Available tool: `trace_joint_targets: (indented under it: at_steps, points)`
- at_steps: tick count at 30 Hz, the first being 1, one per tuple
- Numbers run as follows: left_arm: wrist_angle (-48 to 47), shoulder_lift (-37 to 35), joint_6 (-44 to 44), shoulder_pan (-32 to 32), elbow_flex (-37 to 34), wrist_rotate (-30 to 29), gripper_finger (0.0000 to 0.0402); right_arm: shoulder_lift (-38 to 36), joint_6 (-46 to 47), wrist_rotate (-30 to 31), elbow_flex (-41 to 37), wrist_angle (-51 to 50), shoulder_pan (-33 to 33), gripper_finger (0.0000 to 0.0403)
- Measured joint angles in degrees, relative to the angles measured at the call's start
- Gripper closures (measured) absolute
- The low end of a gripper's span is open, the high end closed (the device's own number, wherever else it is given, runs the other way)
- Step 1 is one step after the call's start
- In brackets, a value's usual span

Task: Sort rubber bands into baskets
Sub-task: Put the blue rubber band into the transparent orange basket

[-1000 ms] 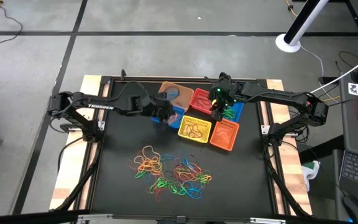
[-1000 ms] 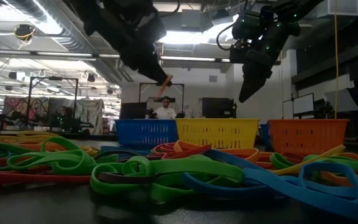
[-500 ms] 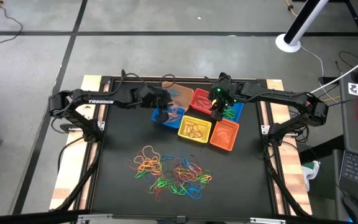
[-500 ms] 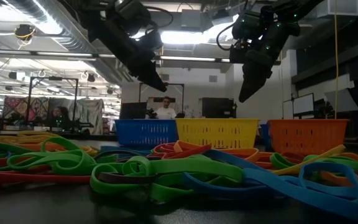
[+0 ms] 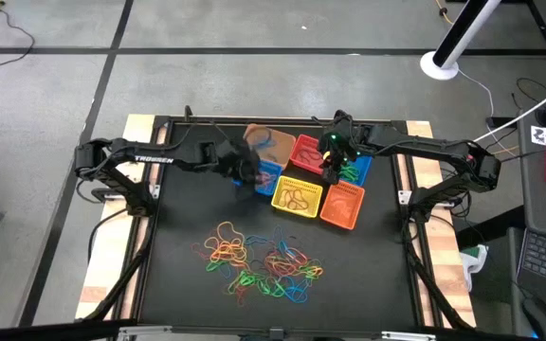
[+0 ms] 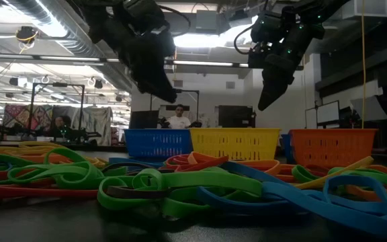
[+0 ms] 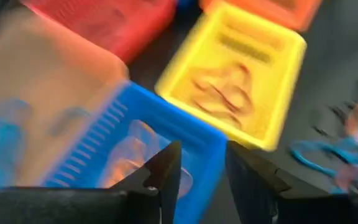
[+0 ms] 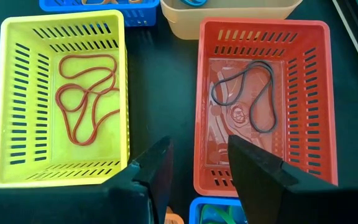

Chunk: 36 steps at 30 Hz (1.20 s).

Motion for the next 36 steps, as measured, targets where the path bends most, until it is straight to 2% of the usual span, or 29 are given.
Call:
trace_joint_targets:
  at_steps: [5,10,19,23,31,36]
  points:
    - [-2.53,-0.02,-4.49,-6.47,-3.61,2.24,0.0279,0.00,-0.02,0.00,0.02,0.00,0.00,0.0246]
    - [-1.72,-0.02,-4.46,-13.64,-7.08,2.25,0.0279,0.00,-0.01,0.00,0.00,0.00,0.02,0.0246]
    - [10.67,0.15,-4.89,-23.21,-13.05,1.58,0.0279,0.00,-0.02,0.00,0.02,0.07,0.00,0.0246]
    - [16.27,1.46,-4.92,-25.60,-14.28,-2.03,0.0279,0.00,-0.02,0.00,0.00,0.08,0.00,0.0246]
    - [18.18,8.48,-6.75,-26.73,-14.36,-6.39,0.0279,0.00,-0.02,-0.02,0.00,0.09,0.04,0.0246]
    - [19.94,11.79,-10.97,-26.67,-14.25,-9.38,0.0279,0.00,0.00,-0.48,0.00,0.07,0.04,0.0246]
